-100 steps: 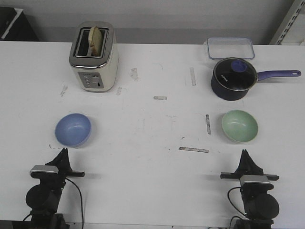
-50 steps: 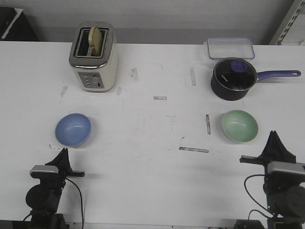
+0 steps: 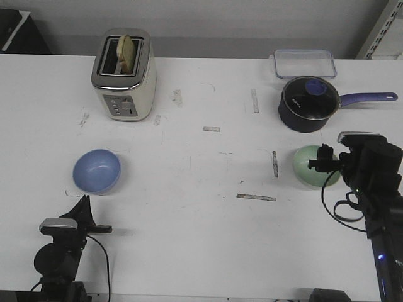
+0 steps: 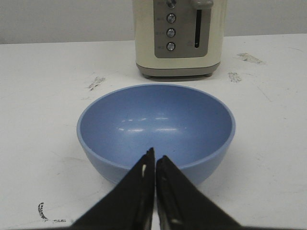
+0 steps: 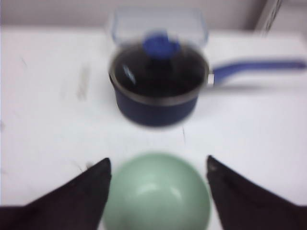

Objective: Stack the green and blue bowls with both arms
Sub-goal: 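Reach the right gripper down to the rim of the pale green bowl, then grip the green bowl rim and drag it toward the table center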

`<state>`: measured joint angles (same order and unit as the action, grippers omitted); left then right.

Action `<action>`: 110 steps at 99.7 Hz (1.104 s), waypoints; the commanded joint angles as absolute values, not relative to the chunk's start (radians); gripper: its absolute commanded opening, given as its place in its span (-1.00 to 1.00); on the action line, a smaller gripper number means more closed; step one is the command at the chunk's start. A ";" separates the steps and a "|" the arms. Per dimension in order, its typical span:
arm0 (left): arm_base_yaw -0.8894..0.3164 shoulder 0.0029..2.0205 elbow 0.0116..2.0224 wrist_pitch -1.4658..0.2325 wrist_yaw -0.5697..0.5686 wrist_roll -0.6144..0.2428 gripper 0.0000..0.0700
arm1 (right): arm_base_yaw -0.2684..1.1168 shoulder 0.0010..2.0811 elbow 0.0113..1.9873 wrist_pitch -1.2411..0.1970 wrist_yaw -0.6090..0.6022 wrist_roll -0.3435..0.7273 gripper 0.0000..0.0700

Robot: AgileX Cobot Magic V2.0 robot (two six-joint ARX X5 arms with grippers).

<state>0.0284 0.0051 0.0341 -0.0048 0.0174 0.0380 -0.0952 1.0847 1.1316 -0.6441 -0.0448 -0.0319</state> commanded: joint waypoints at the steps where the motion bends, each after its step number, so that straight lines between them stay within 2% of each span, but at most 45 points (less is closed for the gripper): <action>1: 0.028 0.004 0.013 0.009 0.019 0.033 -0.99 | -0.134 1.135 1.148 -0.661 -0.077 -0.081 0.47; 18: 0.028 0.004 0.013 0.009 0.019 0.033 -0.99 | -0.241 1.271 1.148 -0.712 -0.134 -0.163 0.47; 45: 0.028 0.004 0.013 0.008 0.019 0.033 -0.99 | -0.308 1.480 1.148 -0.699 -0.157 -0.175 0.43; 58: 0.028 0.004 0.013 0.008 0.019 0.033 -0.99 | -0.307 1.558 1.148 -0.690 -0.162 -0.175 0.07; 75: 0.028 0.004 0.013 0.009 0.019 0.033 -0.99 | -0.306 1.590 1.148 -0.677 -0.162 -0.173 -0.71; 81: 0.028 0.004 0.013 0.009 0.019 0.033 -0.99 | -0.306 1.589 1.148 -0.666 -0.161 -0.173 -0.91; 86: 0.028 0.004 0.013 0.009 0.019 0.033 -0.99 | -0.306 1.586 1.148 -0.664 -0.161 -0.173 -0.97; 110: 0.028 0.004 0.013 0.009 0.019 0.033 -0.99 | -0.306 1.552 1.156 -0.655 -0.167 -0.151 -0.97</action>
<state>0.0284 0.0051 0.0341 -0.0048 0.0174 0.0380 -0.3038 1.5658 1.1328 -0.6537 -0.1699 -0.1570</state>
